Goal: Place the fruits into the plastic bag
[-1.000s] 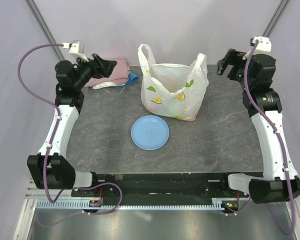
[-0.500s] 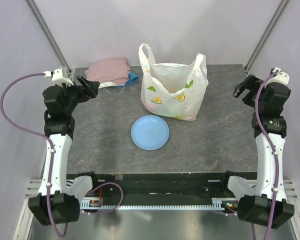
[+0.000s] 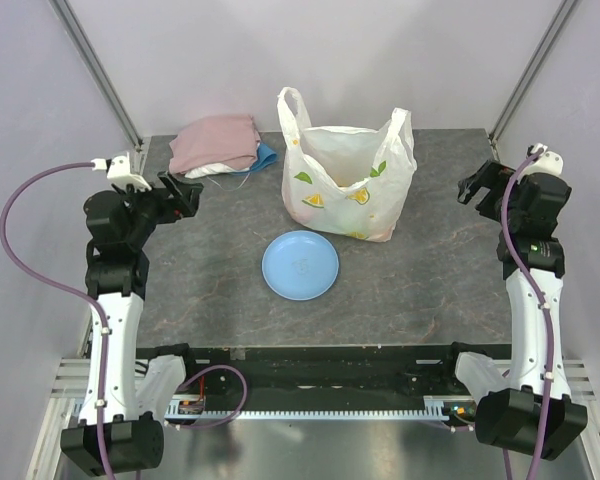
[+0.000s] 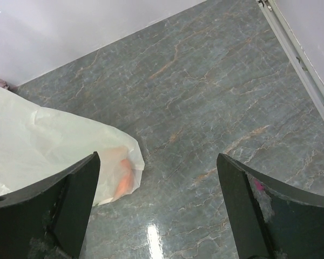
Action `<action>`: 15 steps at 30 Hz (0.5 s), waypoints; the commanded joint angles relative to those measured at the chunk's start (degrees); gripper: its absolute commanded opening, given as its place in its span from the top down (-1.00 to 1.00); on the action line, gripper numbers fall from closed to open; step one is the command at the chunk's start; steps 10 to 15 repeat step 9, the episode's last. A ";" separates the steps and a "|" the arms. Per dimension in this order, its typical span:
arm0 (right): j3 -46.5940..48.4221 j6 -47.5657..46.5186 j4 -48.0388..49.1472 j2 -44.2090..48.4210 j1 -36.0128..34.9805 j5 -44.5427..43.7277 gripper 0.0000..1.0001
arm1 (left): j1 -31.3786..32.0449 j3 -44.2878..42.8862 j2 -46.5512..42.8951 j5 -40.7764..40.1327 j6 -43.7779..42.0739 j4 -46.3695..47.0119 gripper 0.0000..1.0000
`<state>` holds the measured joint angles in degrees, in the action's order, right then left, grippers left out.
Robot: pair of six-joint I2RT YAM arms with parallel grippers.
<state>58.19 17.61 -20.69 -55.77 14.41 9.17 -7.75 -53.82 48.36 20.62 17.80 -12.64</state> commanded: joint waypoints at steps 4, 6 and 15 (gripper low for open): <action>0.08 -1.08 2.41 0.57 -0.09 0.32 -0.93 | 0.10 0.30 -0.46 1.09 -2.86 -0.28 -0.86; 0.08 -1.00 2.41 0.57 -0.09 0.06 -0.93 | 0.01 0.30 -0.46 1.35 -2.95 -0.19 -0.86; 0.08 -1.08 2.41 0.57 -0.18 -0.03 -0.93 | 0.01 0.38 -0.37 1.70 -3.12 -0.10 -0.86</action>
